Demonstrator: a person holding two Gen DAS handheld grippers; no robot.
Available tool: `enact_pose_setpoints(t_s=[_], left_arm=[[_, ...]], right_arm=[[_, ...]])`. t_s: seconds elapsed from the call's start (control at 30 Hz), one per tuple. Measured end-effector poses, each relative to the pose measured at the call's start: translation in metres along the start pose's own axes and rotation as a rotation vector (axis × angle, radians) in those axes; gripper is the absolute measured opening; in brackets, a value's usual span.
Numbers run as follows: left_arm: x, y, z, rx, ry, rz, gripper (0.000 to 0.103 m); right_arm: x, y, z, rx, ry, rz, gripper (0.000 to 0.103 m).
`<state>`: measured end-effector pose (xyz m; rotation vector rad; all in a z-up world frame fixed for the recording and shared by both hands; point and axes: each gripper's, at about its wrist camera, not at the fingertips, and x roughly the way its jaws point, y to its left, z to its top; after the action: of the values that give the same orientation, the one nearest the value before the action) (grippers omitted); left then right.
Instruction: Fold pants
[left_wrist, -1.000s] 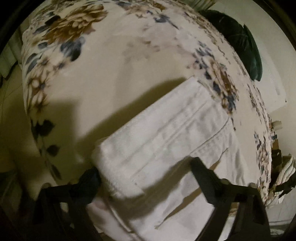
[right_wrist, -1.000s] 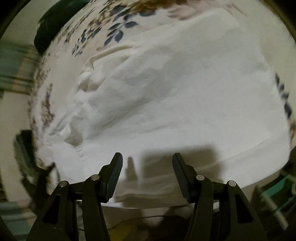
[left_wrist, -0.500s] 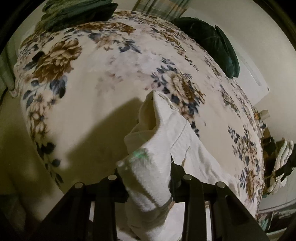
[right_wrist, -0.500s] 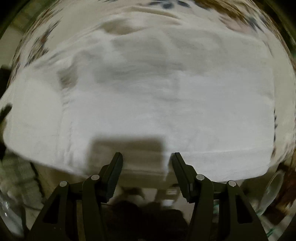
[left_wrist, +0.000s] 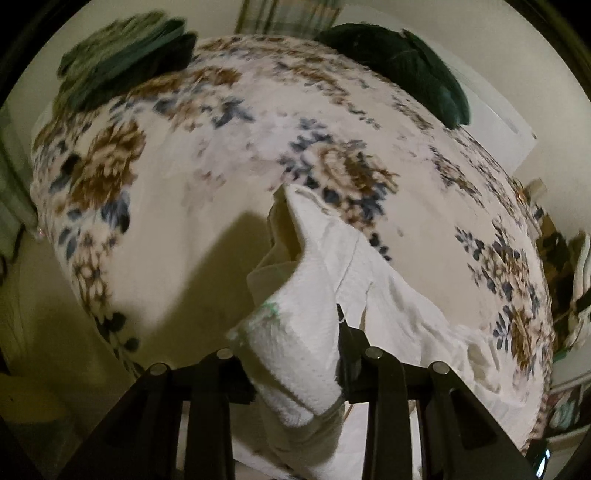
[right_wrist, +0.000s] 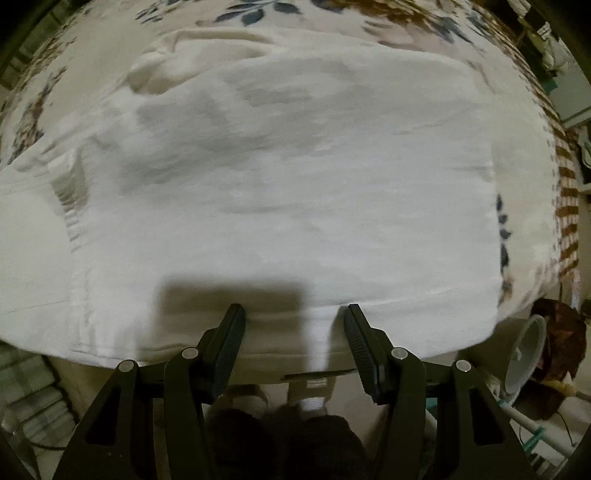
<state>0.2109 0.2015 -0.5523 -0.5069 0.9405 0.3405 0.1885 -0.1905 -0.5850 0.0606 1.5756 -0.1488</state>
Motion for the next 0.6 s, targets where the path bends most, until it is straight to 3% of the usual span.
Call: enact_pose_setpoints(t_s=[0.13,0.23,0.27,0.4,0.6], left_arm=[[-0.018,-0.026,-0.003,0.098,-0.048,0.004,0.027],[-0.032,-0.046,-0.005,0.165,-0.080,-0.007,0.027],[-0.036,-0.052,-0.006,0.182,-0.088,-0.010,0.027],[-0.050,-0.078,-0.008,0.250,-0.117,-0.029,0.027],[-0.071,-0.117,-0.016,0.328,-0.142,-0.071,0.026]], right_arm=[[0.000,-0.008,0.002,0.013,0.006,-0.010,0.063],[-0.001,-0.009,0.007,-0.018,-0.008,-0.019,0.089],[0.000,0.000,0.013,-0.024,-0.022,-0.025,0.092],[-0.012,-0.007,0.020,-0.040,-0.083,-0.047,0.092],[-0.025,-0.037,0.026,0.018,-0.113,-0.001,0.093]])
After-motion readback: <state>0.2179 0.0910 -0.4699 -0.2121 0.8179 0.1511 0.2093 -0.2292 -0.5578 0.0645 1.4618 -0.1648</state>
